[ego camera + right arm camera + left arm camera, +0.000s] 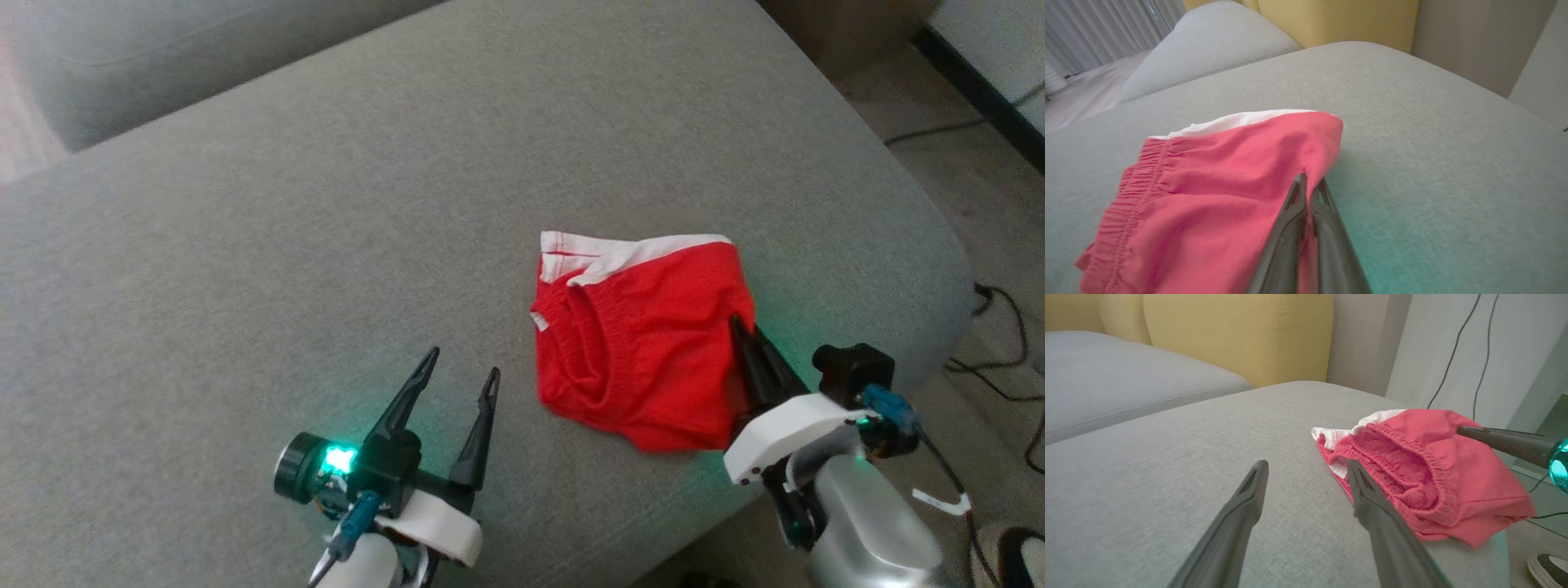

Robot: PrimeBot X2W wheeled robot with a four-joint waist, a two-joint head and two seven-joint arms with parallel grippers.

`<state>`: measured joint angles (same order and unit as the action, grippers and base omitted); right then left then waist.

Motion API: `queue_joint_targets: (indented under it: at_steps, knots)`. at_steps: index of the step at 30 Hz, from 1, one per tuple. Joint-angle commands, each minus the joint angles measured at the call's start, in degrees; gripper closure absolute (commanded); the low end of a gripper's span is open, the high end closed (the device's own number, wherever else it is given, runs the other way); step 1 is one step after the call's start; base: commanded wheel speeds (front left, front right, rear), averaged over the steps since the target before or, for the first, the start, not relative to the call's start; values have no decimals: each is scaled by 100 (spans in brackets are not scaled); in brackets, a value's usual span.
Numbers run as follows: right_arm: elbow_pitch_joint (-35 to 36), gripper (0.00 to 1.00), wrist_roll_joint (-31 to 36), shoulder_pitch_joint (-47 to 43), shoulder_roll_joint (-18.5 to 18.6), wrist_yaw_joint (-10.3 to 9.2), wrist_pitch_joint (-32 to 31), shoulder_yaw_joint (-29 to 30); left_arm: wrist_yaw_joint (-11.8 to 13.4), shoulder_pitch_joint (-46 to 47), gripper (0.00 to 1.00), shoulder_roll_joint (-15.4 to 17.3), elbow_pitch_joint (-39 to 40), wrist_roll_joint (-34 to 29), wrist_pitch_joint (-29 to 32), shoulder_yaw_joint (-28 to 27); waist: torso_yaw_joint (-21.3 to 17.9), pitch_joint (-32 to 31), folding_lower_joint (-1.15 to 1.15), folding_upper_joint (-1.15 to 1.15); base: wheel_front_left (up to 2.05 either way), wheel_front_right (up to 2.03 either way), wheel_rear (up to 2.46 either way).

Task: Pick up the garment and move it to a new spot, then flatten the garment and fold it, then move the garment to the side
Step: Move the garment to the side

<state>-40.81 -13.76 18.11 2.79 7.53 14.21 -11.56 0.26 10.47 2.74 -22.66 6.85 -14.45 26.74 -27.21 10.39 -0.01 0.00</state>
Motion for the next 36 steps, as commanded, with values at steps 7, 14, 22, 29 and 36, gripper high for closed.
queue_joint_targets:
  at_steps: [7,14,22,29,36]
  knots:
    - [-81,100,528,833,455,-4,78,147,35,364,0,14,27,-35,-55,-6,302,379,1,0,0,0,0]
    - [-741,100,923,1967,1537,-4,-141,366,61,414,0,14,-27,-102,-55,-68,852,654,1,0,0,0,0]
    - [-1621,100,1387,2650,2318,-4,-385,850,76,429,0,14,-29,-148,-55,-173,1176,784,1,0,0,0,0]
    - [-1861,0,1853,2905,2278,-4,-59,1693,137,475,0,14,-2,-182,-55,-353,1242,783,1,0,0,0,0]
    - [-787,0,1766,2702,1376,-4,75,1928,297,374,0,14,95,-159,-55,-756,1363,559,1,0,0,0,0]
